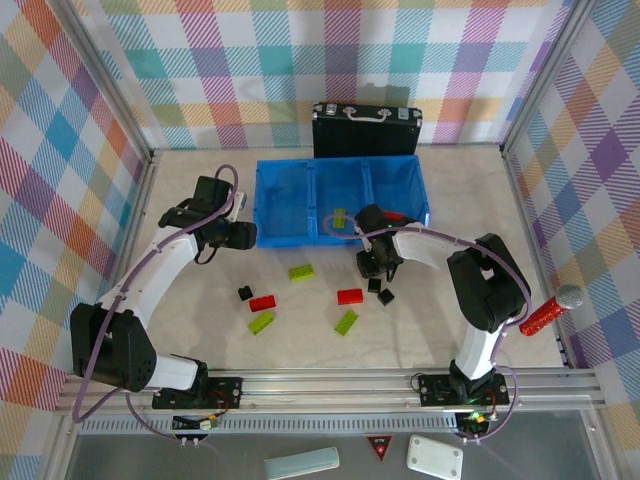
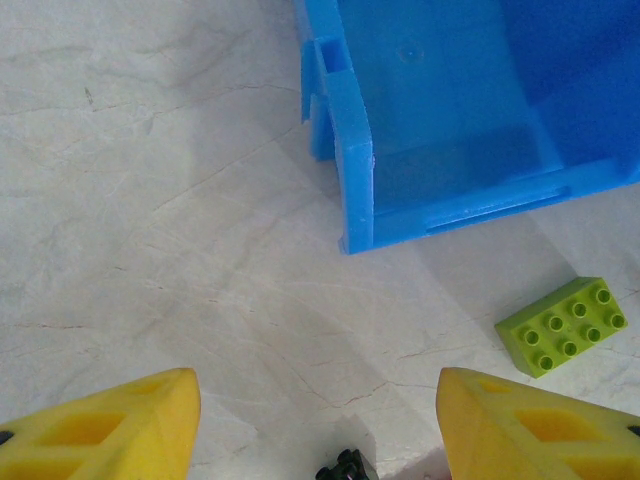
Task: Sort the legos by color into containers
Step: Pick up the lego from the center of the table.
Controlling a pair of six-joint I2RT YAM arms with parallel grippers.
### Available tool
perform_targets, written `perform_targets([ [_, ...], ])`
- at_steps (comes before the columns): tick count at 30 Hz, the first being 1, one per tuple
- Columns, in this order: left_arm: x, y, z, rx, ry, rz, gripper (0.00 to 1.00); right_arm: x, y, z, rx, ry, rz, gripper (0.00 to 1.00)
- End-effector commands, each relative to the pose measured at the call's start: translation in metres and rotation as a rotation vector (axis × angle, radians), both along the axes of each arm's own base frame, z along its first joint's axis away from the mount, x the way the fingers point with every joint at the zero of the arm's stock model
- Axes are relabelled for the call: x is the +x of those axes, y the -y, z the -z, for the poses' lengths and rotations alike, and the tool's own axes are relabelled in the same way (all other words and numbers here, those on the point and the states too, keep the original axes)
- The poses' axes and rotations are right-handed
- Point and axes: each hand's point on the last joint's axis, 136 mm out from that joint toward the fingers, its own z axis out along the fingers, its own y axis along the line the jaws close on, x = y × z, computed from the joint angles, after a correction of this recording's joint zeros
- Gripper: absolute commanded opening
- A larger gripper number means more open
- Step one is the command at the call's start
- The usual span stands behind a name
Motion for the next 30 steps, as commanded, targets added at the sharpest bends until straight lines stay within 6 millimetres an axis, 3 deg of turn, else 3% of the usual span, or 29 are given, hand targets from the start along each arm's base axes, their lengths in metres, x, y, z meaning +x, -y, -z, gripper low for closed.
perform_targets([
  [1, -0.001, -0.005, -0.003, 0.006, -0.009, -0.010, 0.64, 0.008, -0.006, -0.014, 0.028, 0.024, -0.005, 0.40],
  [9, -0.001, -0.005, -0.004, 0.003, -0.008, -0.008, 0.64, 0.005, -0.006, -0.026, 0.043, 0.023, -0.001, 0.37],
  [18, -0.001, -0.005, -0.007, 0.003, 0.002, -0.009, 0.64, -0.001, -0.017, -0.056, 0.070, 0.031, -0.022, 0.37],
  [23, -0.001, -0.007, -0.008, 0.002, 0.011, -0.017, 0.64, -0.002, -0.036, -0.079, 0.087, 0.051, -0.058, 0.38],
  [30, -0.001, -0.009, -0.012, -0.010, 0.020, -0.026, 0.64, -0.002, -0.085, -0.111, 0.149, 0.092, -0.133, 0.38],
])
